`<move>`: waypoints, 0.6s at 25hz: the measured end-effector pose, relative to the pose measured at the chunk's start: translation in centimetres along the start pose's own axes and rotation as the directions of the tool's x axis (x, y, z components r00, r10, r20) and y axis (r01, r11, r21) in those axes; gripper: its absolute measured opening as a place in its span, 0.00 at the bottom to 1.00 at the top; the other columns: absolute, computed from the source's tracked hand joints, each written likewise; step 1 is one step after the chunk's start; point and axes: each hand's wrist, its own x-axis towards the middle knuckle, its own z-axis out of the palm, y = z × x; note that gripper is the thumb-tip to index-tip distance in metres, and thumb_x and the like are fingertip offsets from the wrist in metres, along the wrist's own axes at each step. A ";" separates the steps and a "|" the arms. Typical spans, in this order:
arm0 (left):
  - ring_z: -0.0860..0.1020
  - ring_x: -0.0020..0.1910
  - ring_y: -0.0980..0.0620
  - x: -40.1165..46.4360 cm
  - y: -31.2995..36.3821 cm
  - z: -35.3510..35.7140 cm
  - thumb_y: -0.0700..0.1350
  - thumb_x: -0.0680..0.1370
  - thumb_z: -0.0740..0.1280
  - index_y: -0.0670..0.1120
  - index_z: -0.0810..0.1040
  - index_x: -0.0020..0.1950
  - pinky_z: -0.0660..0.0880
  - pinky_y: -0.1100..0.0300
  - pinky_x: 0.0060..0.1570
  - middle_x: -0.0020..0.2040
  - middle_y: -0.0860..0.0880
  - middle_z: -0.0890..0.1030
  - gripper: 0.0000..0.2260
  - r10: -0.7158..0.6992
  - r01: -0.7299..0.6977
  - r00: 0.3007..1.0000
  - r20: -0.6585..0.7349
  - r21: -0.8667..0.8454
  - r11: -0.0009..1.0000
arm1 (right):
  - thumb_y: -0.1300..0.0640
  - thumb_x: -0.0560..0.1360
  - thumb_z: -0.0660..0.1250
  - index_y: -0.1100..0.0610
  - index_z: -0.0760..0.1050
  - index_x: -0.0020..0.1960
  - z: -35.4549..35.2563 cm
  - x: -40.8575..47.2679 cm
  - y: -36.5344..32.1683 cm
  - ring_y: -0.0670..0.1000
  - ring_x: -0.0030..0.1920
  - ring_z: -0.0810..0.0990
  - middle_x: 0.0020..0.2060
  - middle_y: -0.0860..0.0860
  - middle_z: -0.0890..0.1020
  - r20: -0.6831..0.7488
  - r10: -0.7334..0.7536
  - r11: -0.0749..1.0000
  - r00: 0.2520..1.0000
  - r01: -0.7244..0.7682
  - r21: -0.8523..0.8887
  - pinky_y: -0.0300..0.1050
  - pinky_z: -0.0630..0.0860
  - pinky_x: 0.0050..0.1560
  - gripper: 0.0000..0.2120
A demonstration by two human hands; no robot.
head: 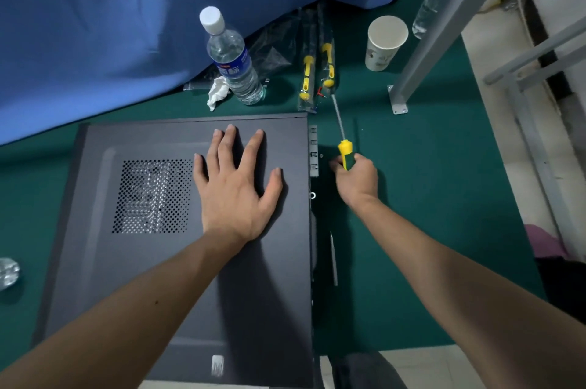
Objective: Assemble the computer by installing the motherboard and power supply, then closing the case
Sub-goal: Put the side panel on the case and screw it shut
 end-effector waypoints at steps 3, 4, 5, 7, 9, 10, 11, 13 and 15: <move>0.51 0.79 0.45 0.1 -0.2 -0.1 0.64 0.77 0.52 0.58 0.61 0.77 0.48 0.38 0.75 0.79 0.44 0.58 0.29 0.004 -0.004 1.000 -0.005 -0.006 1.000 | 0.56 0.75 0.71 0.52 0.77 0.42 -2.1 -4.2 1.2 0.46 0.29 0.80 0.37 0.50 0.81 0.022 0.066 0.948 0.998 -0.070 0.312 0.48 0.79 0.36 0.04; 0.51 0.79 0.45 0.1 -0.4 0.0 0.64 0.77 0.52 0.58 0.61 0.77 0.48 0.38 0.75 0.79 0.44 0.58 0.28 0.008 -0.008 1.000 -0.006 -0.004 1.000 | 0.56 0.74 0.72 0.51 0.78 0.43 -2.9 -5.8 1.7 0.44 0.28 0.80 0.36 0.48 0.82 0.044 0.066 0.929 0.997 -0.077 0.362 0.47 0.80 0.35 0.04; 0.51 0.79 0.45 0.0 -0.4 0.0 0.65 0.78 0.52 0.58 0.61 0.77 0.48 0.38 0.75 0.79 0.45 0.58 0.28 0.014 -0.014 1.000 -0.002 -0.003 1.000 | 0.56 0.73 0.74 0.51 0.79 0.43 -3.7 -7.5 2.1 0.43 0.29 0.80 0.36 0.47 0.84 0.064 0.061 0.913 0.996 -0.082 0.399 0.43 0.80 0.34 0.04; 0.51 0.79 0.45 0.1 -0.2 -0.1 0.64 0.78 0.53 0.57 0.62 0.77 0.47 0.38 0.75 0.79 0.44 0.58 0.28 0.015 -0.015 1.000 0.017 -0.006 1.000 | 0.56 0.72 0.75 0.53 0.79 0.43 -5.3 -10.7 2.6 0.43 0.29 0.79 0.37 0.48 0.85 0.100 0.050 0.880 0.994 -0.091 0.467 0.37 0.76 0.32 0.04; 0.54 0.79 0.44 0.0 0.0 -0.6 0.61 0.79 0.57 0.54 0.65 0.75 0.48 0.38 0.75 0.77 0.43 0.61 0.26 0.006 -0.006 1.000 0.016 -0.043 0.999 | 0.58 0.73 0.74 0.55 0.79 0.42 -6.5 -13.5 2.7 0.44 0.28 0.77 0.36 0.50 0.85 0.157 0.024 0.850 0.987 -0.103 0.516 0.36 0.75 0.31 0.04; 0.57 0.77 0.42 -0.5 0.2 -1.1 0.58 0.80 0.59 0.51 0.68 0.73 0.50 0.38 0.75 0.75 0.42 0.64 0.23 0.034 -0.034 0.999 -0.003 -0.061 0.998 | 0.59 0.74 0.73 0.56 0.79 0.42 -7.1 -14.8 2.7 0.44 0.28 0.75 0.36 0.50 0.85 0.195 0.005 0.834 0.981 -0.112 0.541 0.36 0.74 0.30 0.04; 0.61 0.75 0.41 -1.0 0.6 -1.7 0.54 0.80 0.62 0.49 0.71 0.71 0.55 0.38 0.73 0.72 0.42 0.68 0.20 0.105 -0.106 0.994 -0.024 -0.074 0.992 | 0.59 0.75 0.72 0.56 0.78 0.43 -7.5 -15.8 2.7 0.44 0.27 0.74 0.35 0.50 0.84 0.230 -0.010 0.815 0.973 -0.125 0.566 0.37 0.75 0.30 0.04; 0.70 0.67 0.41 -2.7 1.9 -2.8 0.47 0.80 0.66 0.46 0.76 0.67 0.64 0.44 0.67 0.65 0.43 0.74 0.16 0.311 -0.307 0.950 -0.004 -0.163 0.938 | 0.59 0.76 0.71 0.57 0.77 0.44 -8.0 -17.2 2.6 0.45 0.28 0.74 0.33 0.49 0.82 0.295 -0.035 0.781 0.955 -0.158 0.604 0.39 0.75 0.30 0.04; 0.75 0.59 0.45 -5.6 3.9 -3.7 0.43 0.78 0.68 0.46 0.78 0.64 0.71 0.51 0.60 0.57 0.46 0.79 0.14 0.511 -0.439 0.850 0.125 -0.366 0.820 | 0.57 0.76 0.71 0.59 0.76 0.46 -8.3 -18.3 2.7 0.46 0.29 0.74 0.32 0.48 0.80 0.369 -0.054 0.744 0.928 -0.210 0.635 0.41 0.74 0.30 0.06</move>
